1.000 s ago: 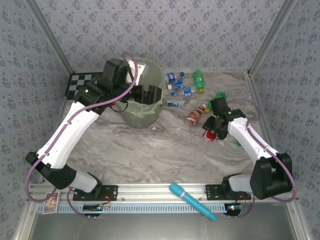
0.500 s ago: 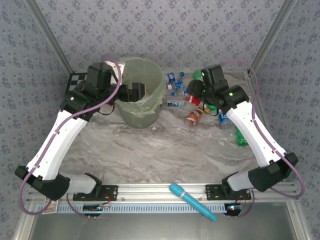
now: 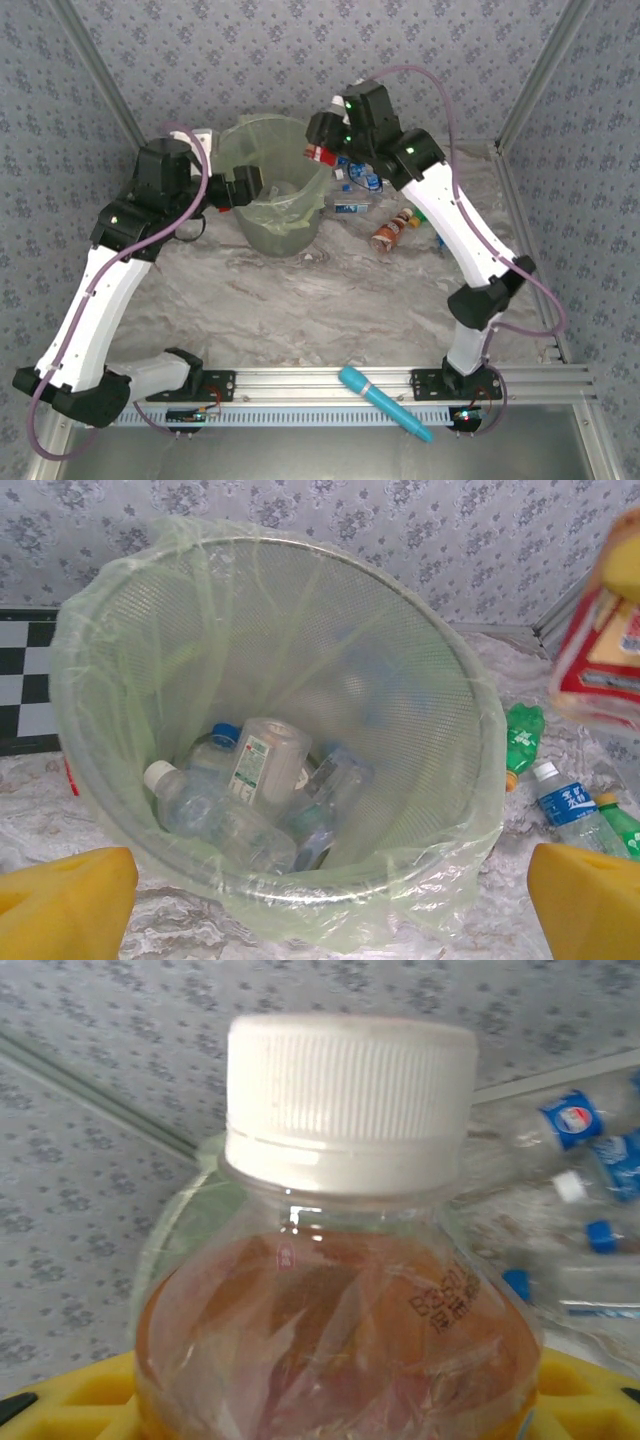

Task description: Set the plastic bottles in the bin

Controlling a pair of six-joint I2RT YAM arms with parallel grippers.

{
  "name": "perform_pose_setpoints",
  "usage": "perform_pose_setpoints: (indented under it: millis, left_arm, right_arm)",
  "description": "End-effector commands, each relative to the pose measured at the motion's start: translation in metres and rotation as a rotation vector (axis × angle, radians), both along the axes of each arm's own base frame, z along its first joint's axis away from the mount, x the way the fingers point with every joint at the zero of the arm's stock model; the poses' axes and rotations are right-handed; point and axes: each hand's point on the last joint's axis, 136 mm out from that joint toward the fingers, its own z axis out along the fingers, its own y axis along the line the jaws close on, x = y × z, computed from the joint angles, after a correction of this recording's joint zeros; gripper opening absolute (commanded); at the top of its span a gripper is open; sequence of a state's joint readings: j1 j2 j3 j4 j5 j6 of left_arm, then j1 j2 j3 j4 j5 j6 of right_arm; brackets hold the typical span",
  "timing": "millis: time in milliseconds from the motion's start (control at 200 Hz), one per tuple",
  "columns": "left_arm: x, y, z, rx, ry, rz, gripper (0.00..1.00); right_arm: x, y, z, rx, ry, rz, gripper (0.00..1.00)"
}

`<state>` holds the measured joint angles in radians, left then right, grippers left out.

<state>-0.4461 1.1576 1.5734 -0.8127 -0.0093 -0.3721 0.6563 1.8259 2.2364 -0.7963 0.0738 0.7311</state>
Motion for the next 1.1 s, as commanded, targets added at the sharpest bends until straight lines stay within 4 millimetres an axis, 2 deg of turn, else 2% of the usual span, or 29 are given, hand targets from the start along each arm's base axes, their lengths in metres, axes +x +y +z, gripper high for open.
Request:
perform_pose_setpoints:
  millis: [0,225,430,515,575,620,665,675,1099]
  left_arm:
    - [-0.009,0.013,0.007,-0.012,-0.02,0.039,1.0]
    - [-0.024,0.031,0.007,-0.002,-0.026,0.077,1.0]
    - [-0.035,0.04,0.005,0.011,-0.028,0.088,1.0]
    - [-0.038,0.042,0.004,0.016,-0.022,0.088,1.0]
    - [-0.039,0.042,0.003,0.018,-0.021,0.087,1.0]
    - [-0.04,0.043,0.004,0.017,-0.024,0.087,1.0]
    - [-0.04,0.042,0.004,0.018,-0.025,0.083,1.0]
    - [-0.04,0.042,0.004,0.018,-0.024,0.084,1.0]
    - [-0.038,0.032,0.004,-0.015,-0.016,0.046,1.0]
  right_arm:
    - [0.003,0.026,0.01,0.014,-0.021,0.071,0.54]
    - [0.011,0.068,0.002,0.051,-0.013,0.139,0.55]
    - [0.014,0.084,-0.01,0.066,0.005,0.152,0.54]
    - [0.014,0.086,-0.01,0.07,0.005,0.154,0.56]
    - [0.014,0.087,-0.011,0.068,0.005,0.153,0.62]
    - [0.013,0.088,-0.011,0.068,0.007,0.153,0.73]
    - [0.012,0.087,-0.01,0.067,0.006,0.152,0.98]
    - [0.011,0.088,-0.009,0.068,0.004,0.153,1.0]
    - [0.0,0.07,0.005,0.035,-0.022,0.125,1.0]
